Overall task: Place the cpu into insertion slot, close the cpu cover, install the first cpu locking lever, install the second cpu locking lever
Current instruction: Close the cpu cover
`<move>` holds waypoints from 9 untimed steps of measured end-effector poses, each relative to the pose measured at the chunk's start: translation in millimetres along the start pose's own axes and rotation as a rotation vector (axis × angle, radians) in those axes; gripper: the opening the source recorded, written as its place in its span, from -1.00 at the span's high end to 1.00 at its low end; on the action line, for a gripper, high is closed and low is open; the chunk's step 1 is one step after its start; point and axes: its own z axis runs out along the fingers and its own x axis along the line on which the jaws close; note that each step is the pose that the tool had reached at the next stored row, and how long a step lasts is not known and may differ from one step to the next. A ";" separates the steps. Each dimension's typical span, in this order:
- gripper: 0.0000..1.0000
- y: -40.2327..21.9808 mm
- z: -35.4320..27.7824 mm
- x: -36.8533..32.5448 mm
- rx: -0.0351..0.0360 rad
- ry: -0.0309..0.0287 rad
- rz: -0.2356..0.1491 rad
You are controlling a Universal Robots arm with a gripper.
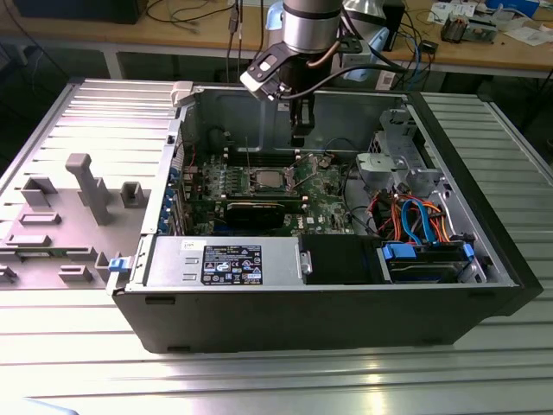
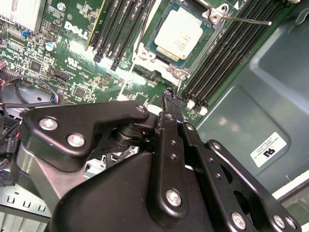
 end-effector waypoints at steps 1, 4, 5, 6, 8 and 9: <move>0.79 -0.1 0.8 0.0 0.0001 -0.0002 0.000; 0.79 0.0 1.3 0.0 0.0000 -0.0002 0.000; 0.79 -0.1 1.3 0.0 0.0000 -0.0003 0.000; 0.79 -0.1 1.3 0.0 0.0000 -0.0002 0.000; 0.79 0.5 1.3 -0.1 -0.0001 -0.0002 0.000; 0.79 1.0 1.4 -0.1 0.0000 -0.0002 0.000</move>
